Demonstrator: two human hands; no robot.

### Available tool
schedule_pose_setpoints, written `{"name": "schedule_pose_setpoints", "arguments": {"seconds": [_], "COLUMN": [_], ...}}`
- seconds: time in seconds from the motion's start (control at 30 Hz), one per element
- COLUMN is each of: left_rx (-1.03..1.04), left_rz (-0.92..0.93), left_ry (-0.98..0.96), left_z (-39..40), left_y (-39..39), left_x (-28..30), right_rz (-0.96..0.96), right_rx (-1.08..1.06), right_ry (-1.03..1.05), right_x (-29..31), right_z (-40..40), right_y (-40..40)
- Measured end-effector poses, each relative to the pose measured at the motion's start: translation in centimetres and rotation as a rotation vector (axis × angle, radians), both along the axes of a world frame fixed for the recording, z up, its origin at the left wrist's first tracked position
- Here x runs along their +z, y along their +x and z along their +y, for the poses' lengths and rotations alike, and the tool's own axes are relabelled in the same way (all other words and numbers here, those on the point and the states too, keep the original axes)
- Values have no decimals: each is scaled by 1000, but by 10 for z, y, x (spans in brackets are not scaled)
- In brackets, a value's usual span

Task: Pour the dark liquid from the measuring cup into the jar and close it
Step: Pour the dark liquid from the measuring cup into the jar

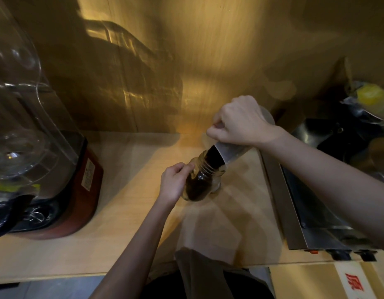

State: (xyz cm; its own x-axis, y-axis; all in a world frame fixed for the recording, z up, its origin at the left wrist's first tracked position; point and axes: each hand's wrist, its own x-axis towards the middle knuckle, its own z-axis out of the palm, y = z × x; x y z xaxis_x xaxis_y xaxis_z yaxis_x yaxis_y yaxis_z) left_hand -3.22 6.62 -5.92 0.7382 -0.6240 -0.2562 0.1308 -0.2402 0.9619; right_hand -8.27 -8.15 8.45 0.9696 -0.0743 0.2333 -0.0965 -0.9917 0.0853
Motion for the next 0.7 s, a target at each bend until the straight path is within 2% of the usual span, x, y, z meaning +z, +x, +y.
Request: {"name": "schedule_pose_setpoints", "arguments": {"seconds": [0.7], "left_rx": [40], "left_rz": [82], "left_ry": [-81], "left_z": [2], "left_y": [1], "left_x": [3], "right_rz": [-106], "right_rx": [56], "right_ry": [-2], "right_x": [-1], "right_z": [-5], "right_y": [4]}}
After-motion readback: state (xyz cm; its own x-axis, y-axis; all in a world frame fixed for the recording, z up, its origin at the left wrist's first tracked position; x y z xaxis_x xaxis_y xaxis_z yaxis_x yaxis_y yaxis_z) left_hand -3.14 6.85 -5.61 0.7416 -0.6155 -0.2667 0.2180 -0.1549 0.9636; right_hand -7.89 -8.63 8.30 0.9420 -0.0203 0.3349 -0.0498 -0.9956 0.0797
